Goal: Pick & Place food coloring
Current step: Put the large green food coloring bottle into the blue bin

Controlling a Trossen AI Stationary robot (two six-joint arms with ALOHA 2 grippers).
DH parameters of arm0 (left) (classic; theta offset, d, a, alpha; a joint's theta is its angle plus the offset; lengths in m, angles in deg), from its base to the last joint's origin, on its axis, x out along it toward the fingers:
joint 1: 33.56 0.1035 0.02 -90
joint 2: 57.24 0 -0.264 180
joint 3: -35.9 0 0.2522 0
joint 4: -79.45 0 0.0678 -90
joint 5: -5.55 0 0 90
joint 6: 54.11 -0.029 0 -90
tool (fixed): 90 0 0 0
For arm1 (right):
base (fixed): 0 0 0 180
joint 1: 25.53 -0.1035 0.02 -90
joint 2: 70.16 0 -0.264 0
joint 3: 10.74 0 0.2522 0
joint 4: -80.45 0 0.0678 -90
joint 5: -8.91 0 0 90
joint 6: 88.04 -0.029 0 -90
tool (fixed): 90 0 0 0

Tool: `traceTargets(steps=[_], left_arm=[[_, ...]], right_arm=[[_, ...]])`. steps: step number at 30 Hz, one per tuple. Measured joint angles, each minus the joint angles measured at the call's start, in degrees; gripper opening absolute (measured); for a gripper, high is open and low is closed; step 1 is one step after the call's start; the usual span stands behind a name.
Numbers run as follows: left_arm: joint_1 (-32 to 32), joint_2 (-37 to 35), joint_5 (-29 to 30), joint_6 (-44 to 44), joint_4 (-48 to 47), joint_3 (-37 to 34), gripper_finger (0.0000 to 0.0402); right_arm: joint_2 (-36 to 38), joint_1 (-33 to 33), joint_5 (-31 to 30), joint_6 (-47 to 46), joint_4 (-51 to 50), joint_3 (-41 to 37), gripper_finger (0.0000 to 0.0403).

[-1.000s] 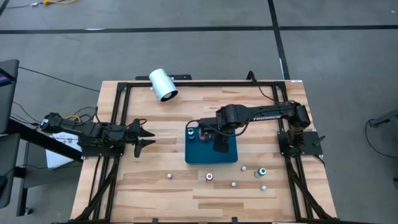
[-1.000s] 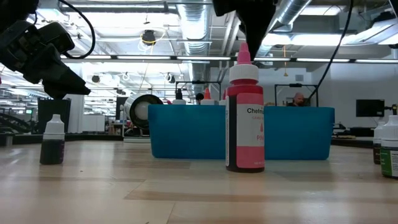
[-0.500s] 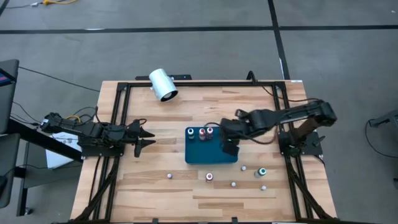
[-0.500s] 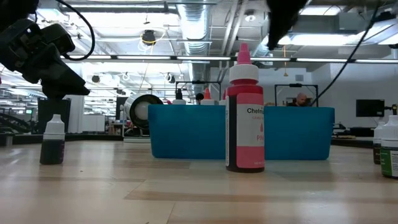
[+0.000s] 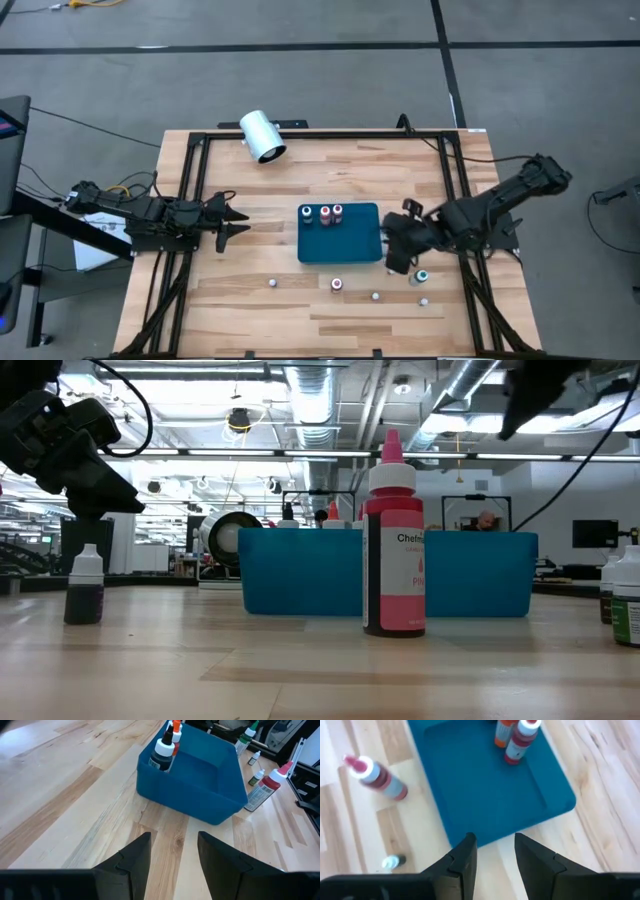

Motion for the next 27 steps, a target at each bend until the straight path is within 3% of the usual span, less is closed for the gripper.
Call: traceTargets(steps=[8, 16, 22, 27], left_arm=[[0.0, 0.0, 0.0, 0.0, 0.0, 0.0, 0.0153], [0.0, 0.0, 0.0, 0.0, 0.0, 0.0, 0.0153], [0.0, 0.0, 0.0, 0.0, 0.0, 0.0, 0.0153], [0.0, 0.0, 0.0, 0.0, 0.0, 0.0, 0.0153]], right_arm=[[4.1, -10.6, -4.4, -8.2, -0.2, -3.1, 0.0121], [7.8, -22.8, -8.3, -24.1, -5.2, -6.0, 0.0121], [7.8, -31.8, -9.0, -33.6, -9.2, -7.2, 0.0121], [7.8, -38.0, -8.8, -36.1, -8.9, -9.3, 0.0121]])
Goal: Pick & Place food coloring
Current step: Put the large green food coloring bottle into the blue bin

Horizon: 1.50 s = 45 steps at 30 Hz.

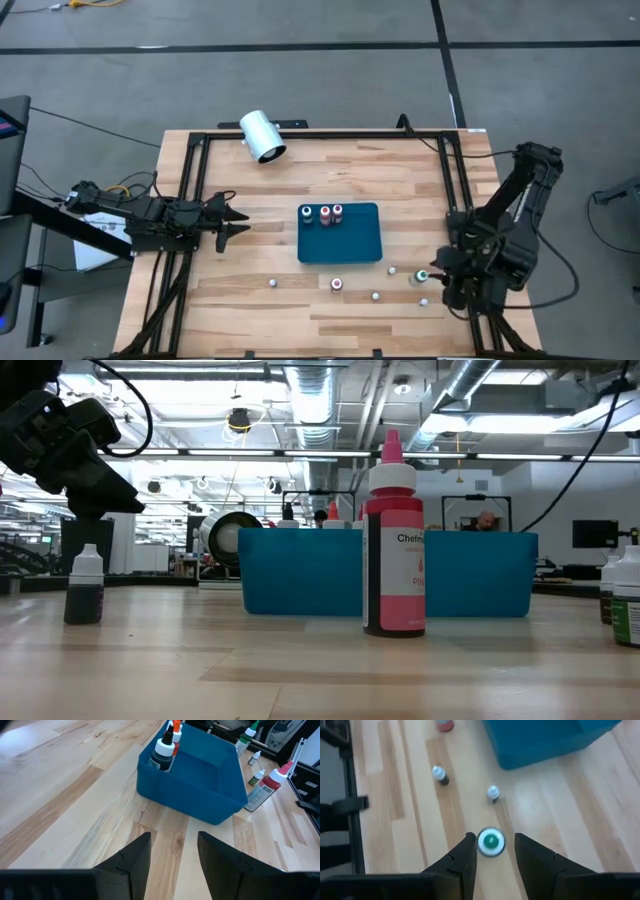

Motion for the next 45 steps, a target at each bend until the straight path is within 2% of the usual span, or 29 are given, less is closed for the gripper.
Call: traceTargets(steps=[9, 21, 25, 31, 35, 39, 45], left_arm=[[0.0, 0.0, 0.0, 0.3, 0.0, 0.0, 0.0154], [0.0, 0.0, 0.0, 0.3, 0.0, 0.0, 0.0154], [0.0, 0.0, 0.0, 0.3, 0.0, 0.0, 0.0154], [0.0, 0.0, 0.0, 0.3, 0.0, 0.0, 0.0153], [0.0, 0.0, 0.0, 0.3, 0.0, 0.0, 0.0153], [0.0, 0.0, 0.0, 0.3, 0.0, 0.0, 0.0153], [0.0, 0.0, 0.0, 0.3, 0.0, 0.0, 0.0153]], right_arm=[[-0.7, -4.2, 1.3, -1.6, -0.6, -0.2, 0.0121], [-0.8, -2.9, 2.7, -1.6, -1.0, -0.2, 0.0122], [-0.8, -1.5, 4.0, -1.6, -1.0, -0.2, 0.0134], [-0.8, -0.9, 4.8, -1.6, -1.1, -0.2, 0.0174], [-0.8, -0.9, 5.4, -1.6, 2.2, -2.5, 0.0196], [-0.8, -0.9, 5.4, -1.7, 6.6, -5.5, 0.0205], [-0.8, -0.5, 5.4, -3.4, 7.3, -8.0, 0.0204]])
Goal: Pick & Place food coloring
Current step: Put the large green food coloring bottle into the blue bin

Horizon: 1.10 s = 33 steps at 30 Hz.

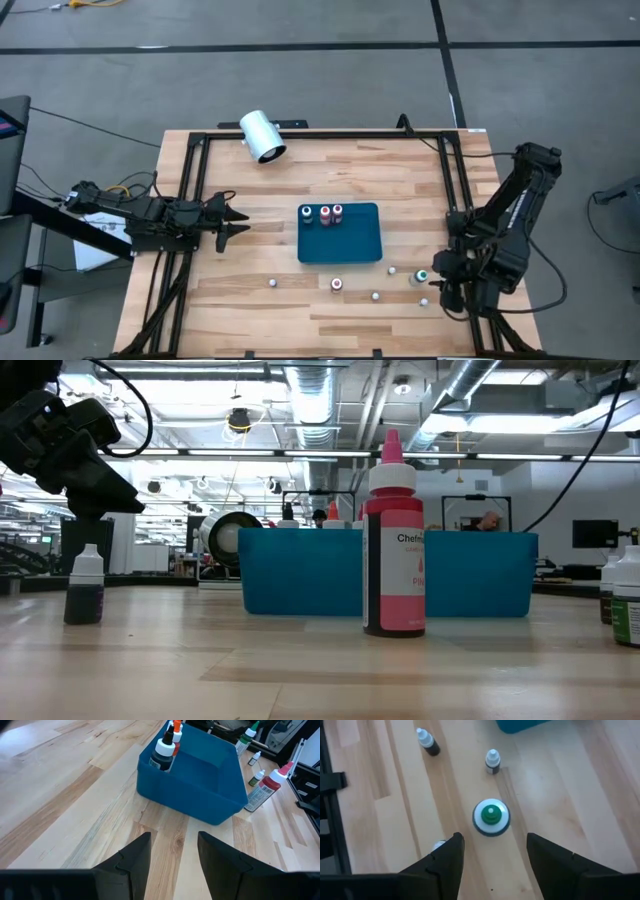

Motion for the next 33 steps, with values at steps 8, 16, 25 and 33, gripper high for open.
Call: traceTargets(steps=[8, 16, 25, 33], left_arm=[[0.0, 0.0, 0.0, 0.0, 0.0, 0.0, 0.0153], [0.0, 0.0, 0.0, 0.0, 0.0, 0.0, 0.0153], [0.0, 0.0, 0.0, 0.0, 0.0, 0.0, 0.0153], [0.0, 0.0, 0.0, 0.0, 0.0, 0.0, 0.0153]], right_arm=[[0.0, 1.8, 0.1, 0.3, 4.0, -2.3, 0.0215], [0.0, 5.5, 0.3, 4.3, 7.9, -4.8, 0.0221], [0.0, 10.1, 4.4, 10.7, 8.1, -4.8, 0.0219], [0.0, 10.5, 4.7, 10.9, 8.1, -4.8, 0.0201]])
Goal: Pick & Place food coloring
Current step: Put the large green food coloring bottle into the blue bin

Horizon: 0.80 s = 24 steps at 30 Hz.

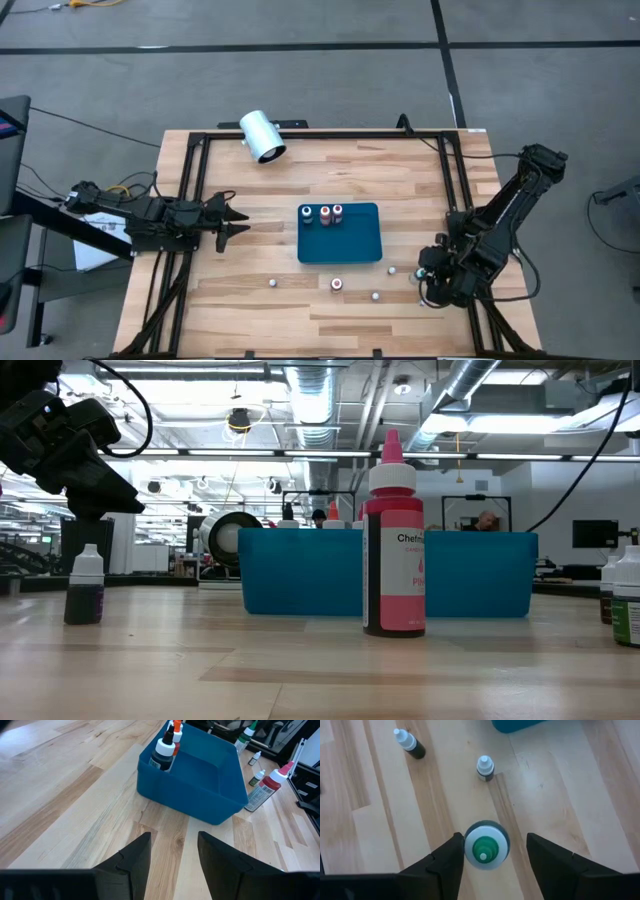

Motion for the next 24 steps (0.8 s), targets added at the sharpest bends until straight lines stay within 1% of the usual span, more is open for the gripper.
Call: traceTargets(steps=[4, 13, 16, 20, 24], left_arm=[[0.0, 0.0, 0.0, 0.0, 0.0, 0.0, 0.0153], [0.0, 0.0, 0.9, 0.0, -1.2, 0.0, 0.0153], [0.0, 0.0, 2.5, 0.0, -1.2, 0.0, 0.0153], [0.0, 0.0, 4.8, 0.0, -1.3, 0.0, 0.0153], [0.0, 0.0, 5.5, 0.0, -1.3, 0.0, 0.0153]], right_arm=[[0.0, 0.0, 0.1, 0.0, 0.0, 0.0, 0.0176], [0.0, 0.2, 1.3, -0.5, 0.0, 0.0, 0.0108], [0.1, 0.6, 1.4, -0.5, 0.0, 0.0, 0.0103], [0.1, 1.9, 2.4, -0.5, 0.1, 0.1, 0.0112], [0.1, 3.4, 3.0, -0.5, 0.2, 0.2, 0.011]])
